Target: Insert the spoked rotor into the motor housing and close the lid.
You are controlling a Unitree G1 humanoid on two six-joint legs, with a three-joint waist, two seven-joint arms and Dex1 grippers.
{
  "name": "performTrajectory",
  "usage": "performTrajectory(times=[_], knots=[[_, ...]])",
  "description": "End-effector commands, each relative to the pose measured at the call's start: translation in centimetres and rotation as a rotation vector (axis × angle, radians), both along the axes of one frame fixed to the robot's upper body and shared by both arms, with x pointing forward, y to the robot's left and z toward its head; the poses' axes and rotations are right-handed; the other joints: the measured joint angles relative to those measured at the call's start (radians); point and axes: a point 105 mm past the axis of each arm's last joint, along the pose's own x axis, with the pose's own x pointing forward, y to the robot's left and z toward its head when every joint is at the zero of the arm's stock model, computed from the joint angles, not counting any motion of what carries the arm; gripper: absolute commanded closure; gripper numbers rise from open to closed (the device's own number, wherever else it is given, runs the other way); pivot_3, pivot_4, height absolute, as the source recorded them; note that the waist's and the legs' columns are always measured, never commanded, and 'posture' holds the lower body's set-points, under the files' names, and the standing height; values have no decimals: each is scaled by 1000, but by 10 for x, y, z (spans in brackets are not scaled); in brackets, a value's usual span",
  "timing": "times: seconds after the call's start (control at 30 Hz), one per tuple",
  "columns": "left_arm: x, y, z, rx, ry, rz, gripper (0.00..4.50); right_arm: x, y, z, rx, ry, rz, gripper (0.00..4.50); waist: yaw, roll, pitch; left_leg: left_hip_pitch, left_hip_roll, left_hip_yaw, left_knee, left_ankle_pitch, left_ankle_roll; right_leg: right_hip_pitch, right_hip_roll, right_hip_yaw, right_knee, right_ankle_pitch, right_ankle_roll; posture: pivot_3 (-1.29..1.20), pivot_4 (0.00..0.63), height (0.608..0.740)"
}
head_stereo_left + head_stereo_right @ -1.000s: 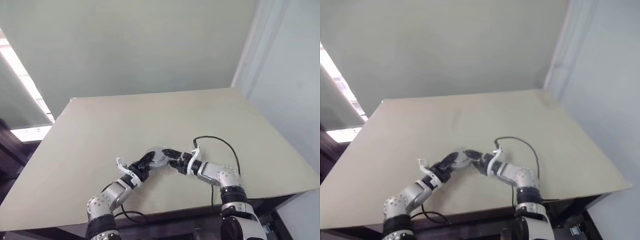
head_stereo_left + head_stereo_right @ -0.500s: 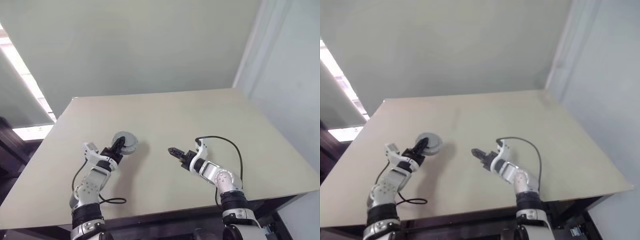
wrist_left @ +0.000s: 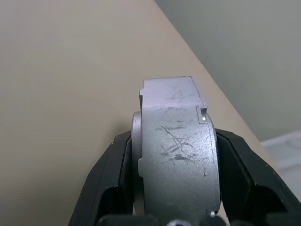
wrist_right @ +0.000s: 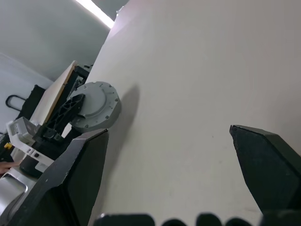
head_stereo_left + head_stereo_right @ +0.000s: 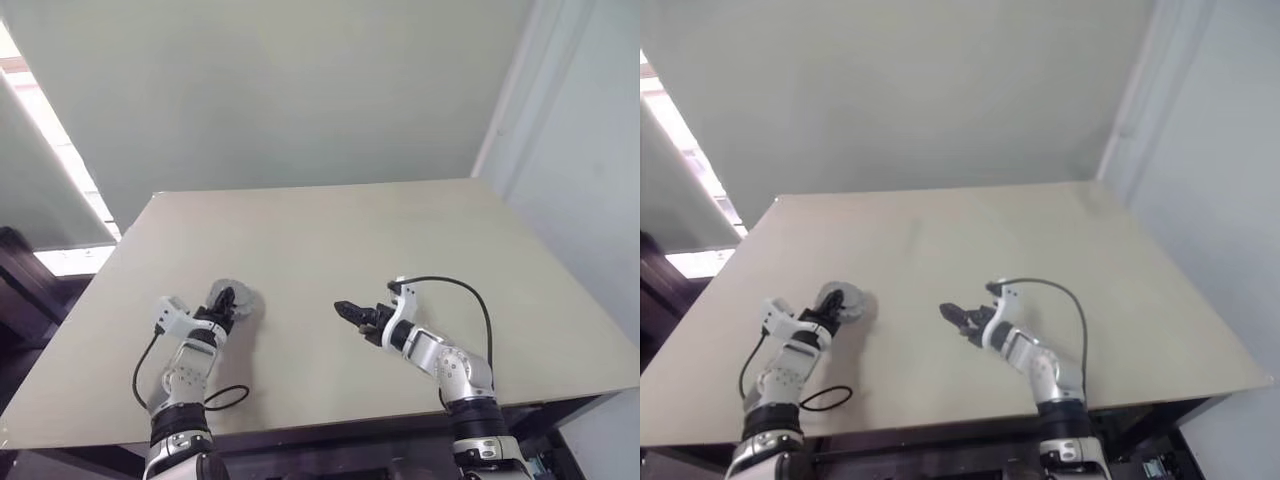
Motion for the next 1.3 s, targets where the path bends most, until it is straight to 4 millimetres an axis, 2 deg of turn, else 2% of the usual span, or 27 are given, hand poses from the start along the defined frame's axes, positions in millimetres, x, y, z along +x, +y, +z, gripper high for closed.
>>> performTrajectory(times=[0.03,0.23,0.5,0.73,0.77,0.87,1.0,1.1,1.17,1.23,1.3], knots=[[7,16,22,57,-69,50,2488,3,1,18,14,-71,6,0,0,0,0,0,0,0,0,0,0,0,0,0,0,0,0,0,0,740],[4,27,19,82,-47,94,2488,-1,6,18,0,-89,53,0,0,-1,0,0,0,0,1,0,0,0,0,-1,0,0,0,0,0,740],[2,25,9,107,4,83,2488,-11,13,19,-47,-148,154,0,0,-1,0,2,0,0,1,0,0,2,0,-1,1,0,0,0,0,740],[-2,30,6,124,24,104,186,-13,14,16,-65,-152,170,0,1,-2,0,2,0,0,2,0,0,2,0,-1,1,1,0,0,0,740],[-3,32,6,133,27,109,39,-13,15,16,-67,-152,172,0,1,-2,-1,2,0,0,2,0,0,2,0,-1,1,1,0,0,0,740],[-6,37,6,175,46,128,39,-13,15,15,-70,-153,174,0,1,-2,-1,2,0,0,2,0,0,2,0,-1,1,1,0,0,0,740],[-15,54,5,368,143,183,39,-12,16,15,-74,-154,173,0,0,-2,-1,2,0,-1,2,0,0,2,0,-1,1,1,0,0,0,740],[-22,74,19,615,178,247,39,-12,15,14,-77,-153,171,0,0,-3,-1,2,0,-1,1,0,0,2,0,-1,1,1,-1,0,0,740],[-24,79,28,665,155,284,39,-12,15,13,-78,-152,171,0,1,-3,-1,2,0,-1,1,0,0,2,0,-1,1,1,-1,0,0,740],[-23,80,38,709,118,284,39,-12,15,13,-79,-153,171,0,6,-3,-1,2,0,-1,1,0,0,2,0,-1,1,1,-1,0,0,740],[-14,56,55,770,-18,121,39,-10,14,15,-81,-177,164,0,13,-3,-1,2,0,-1,2,0,0,2,0,-2,1,2,-1,0,0,740]])
